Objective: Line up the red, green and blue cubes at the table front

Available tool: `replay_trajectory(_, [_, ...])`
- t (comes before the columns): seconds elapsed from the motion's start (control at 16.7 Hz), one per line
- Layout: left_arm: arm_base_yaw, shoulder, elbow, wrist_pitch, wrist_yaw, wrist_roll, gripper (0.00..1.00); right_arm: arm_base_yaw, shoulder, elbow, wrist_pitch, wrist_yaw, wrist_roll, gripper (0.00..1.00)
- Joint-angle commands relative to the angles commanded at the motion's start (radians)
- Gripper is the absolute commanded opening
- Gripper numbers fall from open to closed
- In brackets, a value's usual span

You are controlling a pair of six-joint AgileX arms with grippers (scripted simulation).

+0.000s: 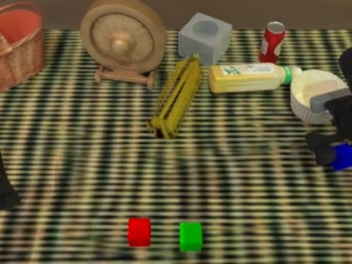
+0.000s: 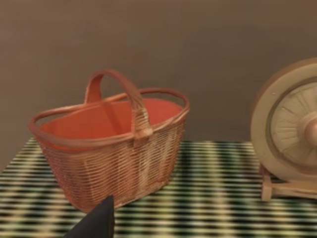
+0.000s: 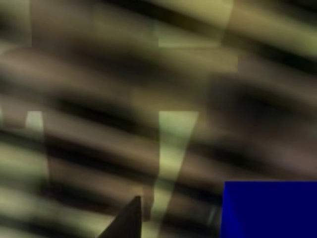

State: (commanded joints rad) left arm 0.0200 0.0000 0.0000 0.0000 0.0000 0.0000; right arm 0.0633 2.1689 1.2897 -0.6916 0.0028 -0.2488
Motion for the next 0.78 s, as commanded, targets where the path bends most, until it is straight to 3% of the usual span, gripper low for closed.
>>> replay_trajectory(0.18, [0.000, 0.000, 0.000, 0.000, 0.000, 0.000, 1.00, 0.000, 0.000, 0.000, 0.000, 0.000, 0.000, 0.02])
replay_trajectory(0.24, [0.000, 0.000, 0.000, 0.000, 0.000, 0.000, 1.00, 0.000, 0.000, 0.000, 0.000, 0.000, 0.000, 0.00])
replay_trajectory(0.78, [0.000, 0.000, 0.000, 0.000, 0.000, 0.000, 1.00, 0.001, -0.045, 0.017, -0.024, -0.010, 0.007, 0.00])
